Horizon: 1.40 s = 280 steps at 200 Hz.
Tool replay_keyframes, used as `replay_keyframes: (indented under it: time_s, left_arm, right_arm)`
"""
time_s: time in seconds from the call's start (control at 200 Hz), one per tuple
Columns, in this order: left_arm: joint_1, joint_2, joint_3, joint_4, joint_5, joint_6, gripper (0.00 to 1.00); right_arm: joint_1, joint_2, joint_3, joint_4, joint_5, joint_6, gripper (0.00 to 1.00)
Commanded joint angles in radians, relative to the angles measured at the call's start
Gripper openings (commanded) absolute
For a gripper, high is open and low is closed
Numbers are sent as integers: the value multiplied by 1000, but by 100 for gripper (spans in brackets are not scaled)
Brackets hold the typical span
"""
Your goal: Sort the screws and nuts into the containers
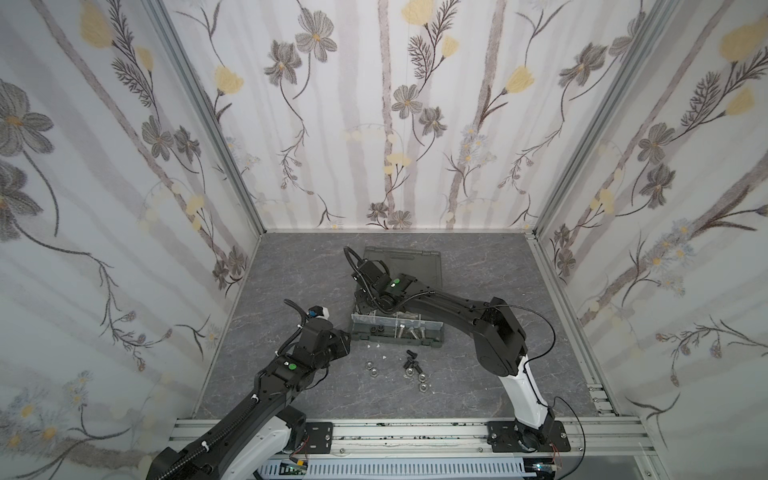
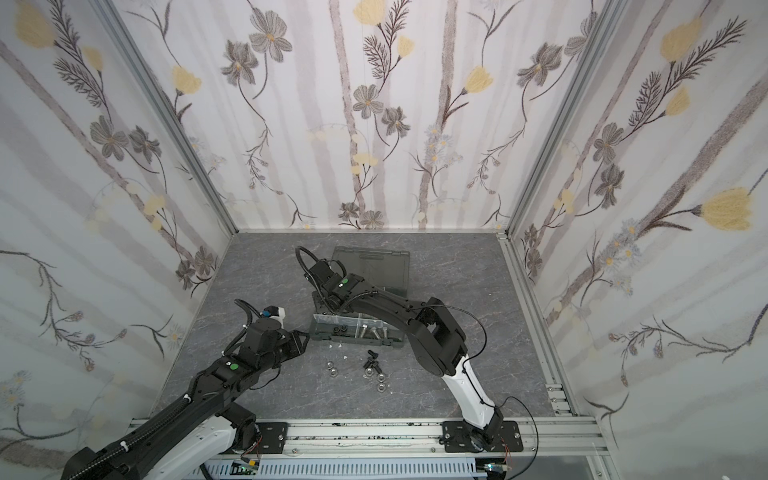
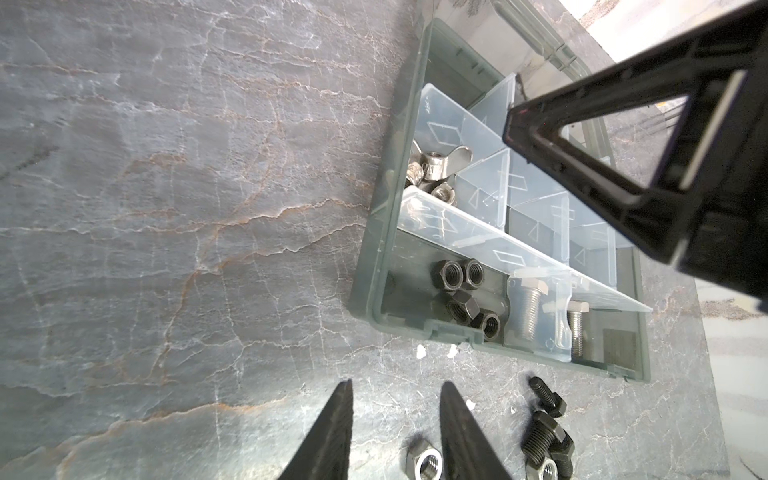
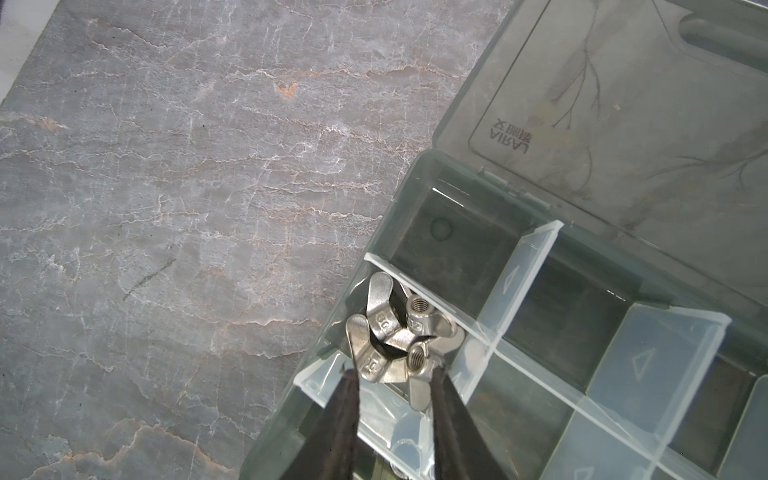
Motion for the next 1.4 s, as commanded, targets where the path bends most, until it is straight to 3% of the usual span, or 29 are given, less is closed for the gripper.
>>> replay_keyframes:
  time_s: [0.0, 0.59, 1.394]
  left_arm:
    - [1, 8, 4, 13, 11, -3, 37]
    - [-28, 31, 11, 13, 11, -20, 37]
    - [-263, 230, 99, 12, -135, -55, 37]
  right_arm:
    - [0, -52, -31, 41, -4, 6, 32]
    - [1, -239, -211, 98, -5, 28, 32]
    - [-32, -504, -514, 170, 32, 90, 32]
